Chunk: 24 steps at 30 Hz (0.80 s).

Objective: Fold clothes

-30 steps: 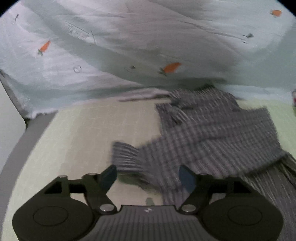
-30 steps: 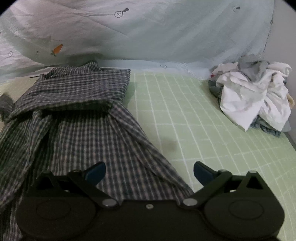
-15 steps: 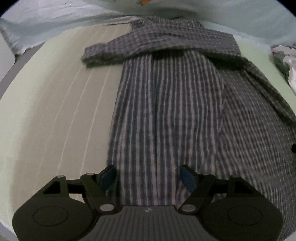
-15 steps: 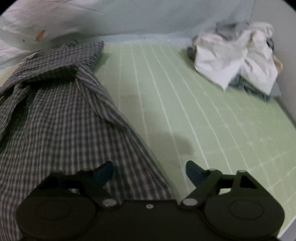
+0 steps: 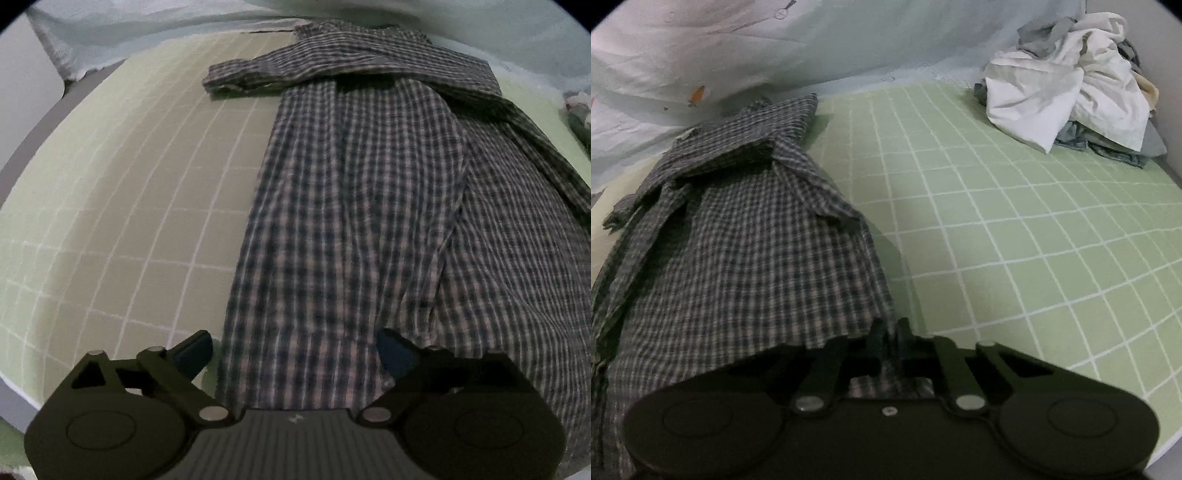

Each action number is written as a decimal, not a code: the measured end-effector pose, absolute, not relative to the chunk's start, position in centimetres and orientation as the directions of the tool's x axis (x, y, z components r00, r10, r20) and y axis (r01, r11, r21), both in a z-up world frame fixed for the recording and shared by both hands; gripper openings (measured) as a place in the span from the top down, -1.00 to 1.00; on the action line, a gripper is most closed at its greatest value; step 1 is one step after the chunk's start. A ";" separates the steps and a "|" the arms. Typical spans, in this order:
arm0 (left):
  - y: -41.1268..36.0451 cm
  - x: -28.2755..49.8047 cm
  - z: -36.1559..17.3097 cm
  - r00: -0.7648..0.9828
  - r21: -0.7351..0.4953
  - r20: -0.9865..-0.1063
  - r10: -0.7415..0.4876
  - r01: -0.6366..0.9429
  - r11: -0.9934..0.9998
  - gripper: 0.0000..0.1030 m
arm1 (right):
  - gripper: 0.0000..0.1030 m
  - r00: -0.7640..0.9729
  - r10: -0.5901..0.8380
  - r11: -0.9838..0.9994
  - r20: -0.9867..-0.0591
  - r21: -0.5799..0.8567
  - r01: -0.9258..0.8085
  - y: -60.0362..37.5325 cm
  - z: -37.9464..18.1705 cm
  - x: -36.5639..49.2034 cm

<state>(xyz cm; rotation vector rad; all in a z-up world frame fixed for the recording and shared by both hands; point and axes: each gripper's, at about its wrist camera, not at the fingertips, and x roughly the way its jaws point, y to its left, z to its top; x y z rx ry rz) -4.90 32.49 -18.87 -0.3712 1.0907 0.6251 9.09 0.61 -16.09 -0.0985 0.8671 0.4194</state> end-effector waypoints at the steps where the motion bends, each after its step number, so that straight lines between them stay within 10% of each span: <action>1: 32.6 -5.1 -18.9 0.316 0.015 -0.907 0.280 -0.639 0.769 -0.96 | 0.92 0.574 0.324 0.911 -0.752 0.085 -0.403 0.7 -15.9 8.8; 24: 33.0 -6.3 -18.9 0.328 0.018 -0.928 0.175 -0.431 0.902 -1.00 | 0.98 0.469 0.550 0.781 -0.692 0.227 -0.582 10.6 -12.1 0.0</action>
